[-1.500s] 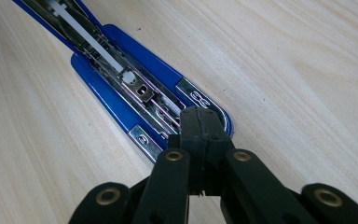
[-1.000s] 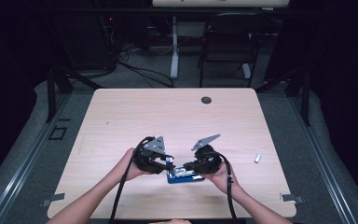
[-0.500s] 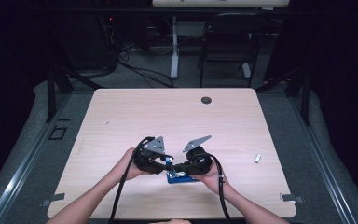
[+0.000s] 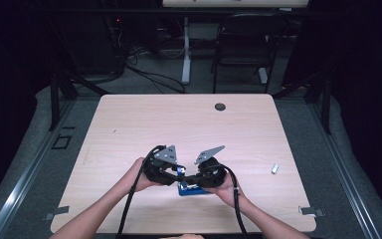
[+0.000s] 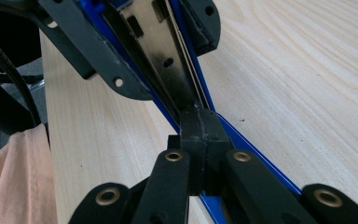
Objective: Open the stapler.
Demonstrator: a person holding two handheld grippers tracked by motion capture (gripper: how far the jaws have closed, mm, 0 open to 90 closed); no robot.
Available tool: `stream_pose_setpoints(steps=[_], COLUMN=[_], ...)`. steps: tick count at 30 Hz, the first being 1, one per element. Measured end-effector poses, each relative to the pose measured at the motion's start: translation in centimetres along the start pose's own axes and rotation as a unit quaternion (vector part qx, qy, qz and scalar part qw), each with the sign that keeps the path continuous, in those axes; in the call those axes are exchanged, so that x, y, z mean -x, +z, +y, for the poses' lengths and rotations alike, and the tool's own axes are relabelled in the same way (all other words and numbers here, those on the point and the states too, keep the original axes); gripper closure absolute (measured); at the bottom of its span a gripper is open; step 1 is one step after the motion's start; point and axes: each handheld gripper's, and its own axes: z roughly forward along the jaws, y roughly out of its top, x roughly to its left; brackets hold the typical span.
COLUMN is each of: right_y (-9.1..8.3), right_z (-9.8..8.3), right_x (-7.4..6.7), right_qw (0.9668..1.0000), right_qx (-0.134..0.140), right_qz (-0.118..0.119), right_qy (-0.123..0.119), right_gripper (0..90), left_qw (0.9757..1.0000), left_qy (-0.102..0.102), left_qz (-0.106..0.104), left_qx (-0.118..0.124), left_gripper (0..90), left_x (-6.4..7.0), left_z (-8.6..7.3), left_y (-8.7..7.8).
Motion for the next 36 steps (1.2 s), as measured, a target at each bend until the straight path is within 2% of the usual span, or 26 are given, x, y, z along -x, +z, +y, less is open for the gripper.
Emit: stream_pose_setpoints(steps=[6,10,11,16,17,20,23,24,25,27,28,29,30,32,36], right_y=[0.0,0.0,0.0,-0.1,-0.1,-0.4,-1.2,-1.2,-1.9,-2.6,-2.6,-3.1,-3.3,-3.7,-4.1], right_z=[-0.1,-0.1,-0.1,-0.1,0.0,0.3,0.4,0.4,0.4,0.3,0.3,0.0,-0.2,-0.4,-0.7], right_x=[0.1,0.1,0.1,0.2,0.1,-0.2,0.2,0.2,0.8,1.5,1.5,2.2,2.4,2.8,3.3], right_qw=[1.0,1.0,1.0,1.0,1.0,0.9997,0.9987,0.9987,0.9973,0.9955,0.9955,0.9936,0.9926,0.9905,0.9897], right_qx=[0.001,0.002,0.002,0.0,-0.003,-0.009,-0.019,-0.019,-0.028,-0.047,-0.047,-0.056,-0.064,-0.082,-0.09], right_qz=[0.001,0.002,0.002,0.001,-0.002,-0.008,-0.035,-0.035,-0.059,-0.078,-0.078,-0.095,-0.102,-0.109,-0.11], right_qy=[-0.003,-0.003,-0.002,-0.004,-0.009,-0.022,-0.033,-0.033,-0.033,-0.026,-0.026,-0.021,-0.019,-0.018,-0.018], right_gripper=[90.0,90.0,90.0,90.0,90.0,89.0,88.9,88.9,89.5,89.6,89.6,89.6,89.5,87.6,86.9], left_qw=[1.0,0.9998,0.9995,0.9995,0.9996,0.9995,0.9995,0.9995,0.9995,0.9996,0.9996,0.9996,0.9995,0.9995,0.9997], left_qy=[0.0,-0.006,-0.005,0.001,0.007,0.006,0.004,0.004,0.002,0.004,0.004,0.003,0.001,0.001,-0.001], left_qz=[-0.001,0.004,0.006,0.01,0.009,0.009,0.007,0.007,0.007,0.007,0.007,0.007,0.009,0.008,0.005], left_qx=[0.001,0.018,0.03,0.031,0.027,0.028,0.031,0.031,0.032,0.029,0.029,0.028,0.031,0.03,0.024], left_gripper=[62.0,61.2,61.2,65.3,65.4,65.6,65.6,65.6,65.6,65.5,65.6,65.6,65.6,65.6,65.7], left_x=[0.0,0.1,0.0,0.3,0.4,0.3,0.2,0.2,0.2,0.1,0.1,0.1,0.2,0.1,0.0], left_z=[0.3,0.6,0.6,0.8,0.8,0.6,0.4,0.4,0.3,0.3,0.3,0.3,0.3,0.2,0.1], left_y=[0.1,-0.3,-0.4,-0.3,-0.4,-0.5,-0.6,-0.6,-0.7,-0.7,-0.7,-0.7,-0.7,-0.7,-0.9])
